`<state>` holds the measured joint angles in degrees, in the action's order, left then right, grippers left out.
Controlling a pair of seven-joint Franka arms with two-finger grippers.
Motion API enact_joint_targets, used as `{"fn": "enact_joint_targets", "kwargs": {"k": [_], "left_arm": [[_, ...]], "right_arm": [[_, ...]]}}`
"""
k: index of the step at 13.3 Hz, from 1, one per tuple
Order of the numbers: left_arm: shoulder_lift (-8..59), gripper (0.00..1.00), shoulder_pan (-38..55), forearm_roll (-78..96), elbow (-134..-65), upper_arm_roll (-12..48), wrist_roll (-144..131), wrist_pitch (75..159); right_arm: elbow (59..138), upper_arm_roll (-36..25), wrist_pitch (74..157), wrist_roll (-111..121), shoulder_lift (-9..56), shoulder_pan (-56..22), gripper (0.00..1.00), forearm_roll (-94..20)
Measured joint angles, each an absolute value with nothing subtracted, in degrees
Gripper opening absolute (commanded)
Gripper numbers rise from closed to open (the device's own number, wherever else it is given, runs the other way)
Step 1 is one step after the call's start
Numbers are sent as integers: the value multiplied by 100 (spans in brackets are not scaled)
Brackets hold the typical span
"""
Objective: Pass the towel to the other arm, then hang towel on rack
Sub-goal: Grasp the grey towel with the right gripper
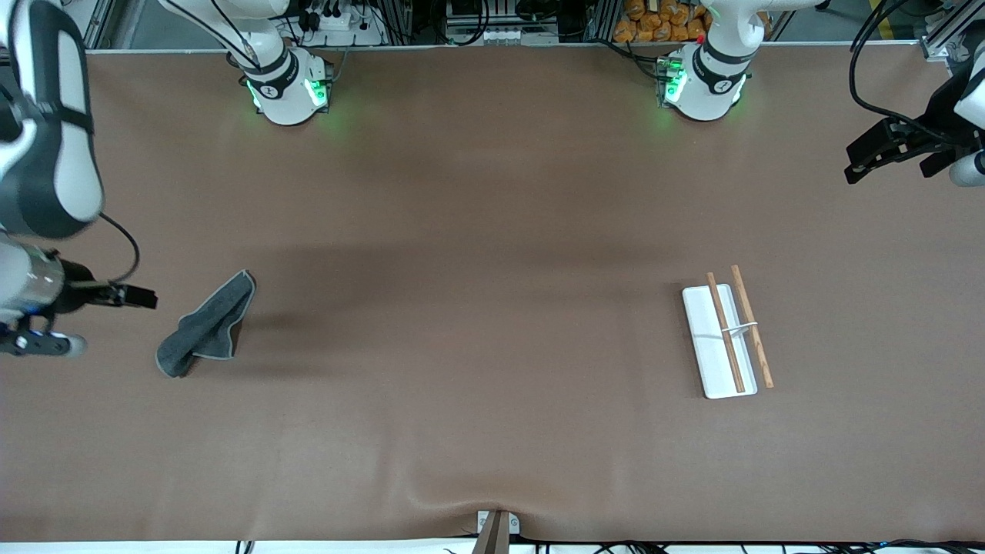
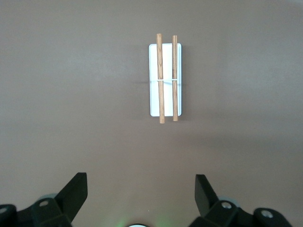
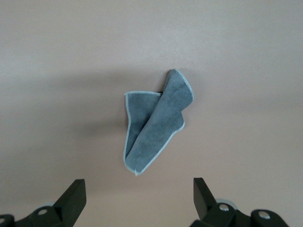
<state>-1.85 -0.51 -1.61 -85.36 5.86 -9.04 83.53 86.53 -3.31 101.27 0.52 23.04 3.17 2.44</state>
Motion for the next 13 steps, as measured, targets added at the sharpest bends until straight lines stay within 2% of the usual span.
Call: {"fn": "enact_joint_targets", "kwargs": {"k": [6,13], "left_arm": [[-187,100,-54,-161,-8533,586,-904,8353],[-187,100,-54,-161,-8535,587,-904,8354]], "right_arm": [[8644,-364,11889,255,3628,1316,100,-45],[8612,-289,12168,367,3997,1347,100,-1101]]}}
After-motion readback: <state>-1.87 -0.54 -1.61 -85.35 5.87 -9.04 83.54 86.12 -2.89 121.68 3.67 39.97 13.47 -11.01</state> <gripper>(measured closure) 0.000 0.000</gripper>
